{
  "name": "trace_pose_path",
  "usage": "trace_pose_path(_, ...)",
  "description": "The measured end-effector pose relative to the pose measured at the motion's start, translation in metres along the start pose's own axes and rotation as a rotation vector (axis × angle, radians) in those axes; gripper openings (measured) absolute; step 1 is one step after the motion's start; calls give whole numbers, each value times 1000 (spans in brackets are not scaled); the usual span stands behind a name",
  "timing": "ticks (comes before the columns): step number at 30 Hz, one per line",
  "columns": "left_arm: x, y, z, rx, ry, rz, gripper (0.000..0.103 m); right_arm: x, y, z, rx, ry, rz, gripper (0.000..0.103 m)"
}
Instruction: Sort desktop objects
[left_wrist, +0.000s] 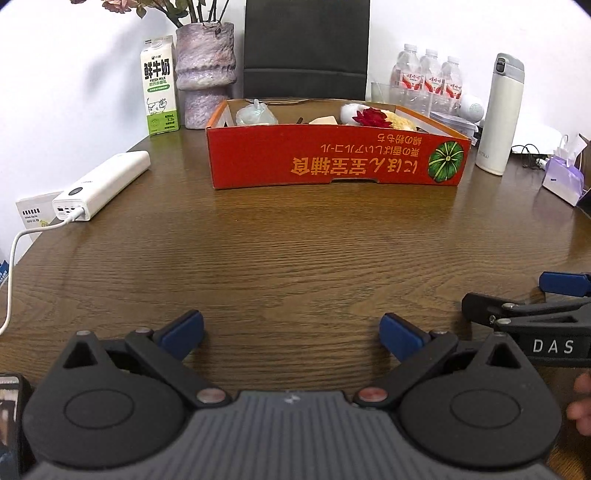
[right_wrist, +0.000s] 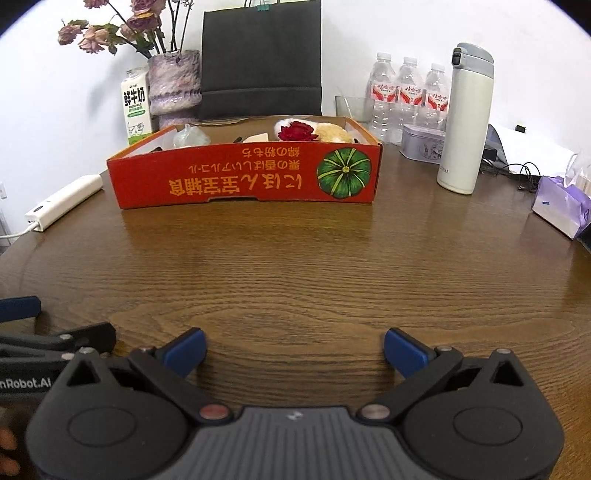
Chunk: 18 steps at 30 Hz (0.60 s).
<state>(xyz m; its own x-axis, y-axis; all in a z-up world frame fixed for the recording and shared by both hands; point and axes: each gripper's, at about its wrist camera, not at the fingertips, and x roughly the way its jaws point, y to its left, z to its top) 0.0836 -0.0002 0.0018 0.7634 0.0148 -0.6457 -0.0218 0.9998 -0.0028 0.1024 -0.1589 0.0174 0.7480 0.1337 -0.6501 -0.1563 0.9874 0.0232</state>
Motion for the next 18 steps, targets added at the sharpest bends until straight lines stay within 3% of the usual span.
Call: trace_pose_path(18,0,3,1,-29,1,47,103,2,4,2,-28,0,34,103)
